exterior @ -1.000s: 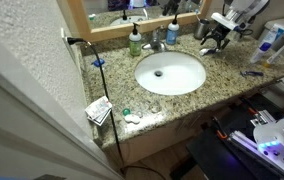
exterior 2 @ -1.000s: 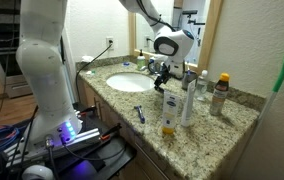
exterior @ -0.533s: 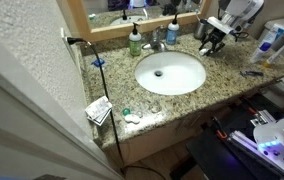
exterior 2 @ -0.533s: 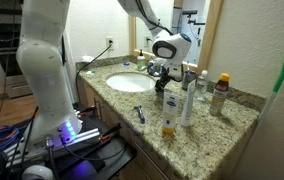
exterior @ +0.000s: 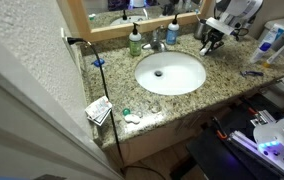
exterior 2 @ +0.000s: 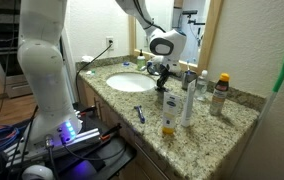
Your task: Place the blue and white pump bottle on the right side of the faucet, place the green and white pump bottle on the left side of the faucet, put the toothbrush in the silver cup, place the toothpaste next to the silver cup
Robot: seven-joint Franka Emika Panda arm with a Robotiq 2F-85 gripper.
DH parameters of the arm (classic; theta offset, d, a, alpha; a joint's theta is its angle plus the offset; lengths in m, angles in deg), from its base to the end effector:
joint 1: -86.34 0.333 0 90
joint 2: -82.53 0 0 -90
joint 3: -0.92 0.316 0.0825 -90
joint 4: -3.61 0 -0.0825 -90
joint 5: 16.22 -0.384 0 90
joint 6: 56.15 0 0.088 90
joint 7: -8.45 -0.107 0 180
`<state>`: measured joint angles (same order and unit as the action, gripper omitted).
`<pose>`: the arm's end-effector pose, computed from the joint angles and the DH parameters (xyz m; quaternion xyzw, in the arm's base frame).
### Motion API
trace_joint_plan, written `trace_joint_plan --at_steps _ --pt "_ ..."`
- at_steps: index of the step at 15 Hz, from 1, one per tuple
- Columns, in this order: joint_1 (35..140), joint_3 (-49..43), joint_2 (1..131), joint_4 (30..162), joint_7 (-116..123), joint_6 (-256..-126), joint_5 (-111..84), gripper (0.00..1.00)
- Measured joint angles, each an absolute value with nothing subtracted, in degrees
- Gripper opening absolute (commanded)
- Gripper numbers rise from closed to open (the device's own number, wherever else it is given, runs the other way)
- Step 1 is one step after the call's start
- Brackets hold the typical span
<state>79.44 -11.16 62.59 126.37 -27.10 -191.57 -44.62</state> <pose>0.5307 -0.1765 0.2339 -0.7830 0.6068 0.0699 0.1176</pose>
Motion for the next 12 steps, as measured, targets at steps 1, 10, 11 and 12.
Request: trace_joint_plan --at_steps 1,10,11,12 --pt "80.0 -11.1 63.0 126.4 -26.8 -191.5 -41.9 0.1" --pt "80.0 -9.7 65.5 124.2 -20.1 -189.2 -39.1 0.1" --pt "80.3 -9.2 64.5 123.6 -20.4 -191.6 -39.3 0.1" --pt "80.4 -8.5 63.2 122.2 -20.6 -193.0 -39.6 0.1"
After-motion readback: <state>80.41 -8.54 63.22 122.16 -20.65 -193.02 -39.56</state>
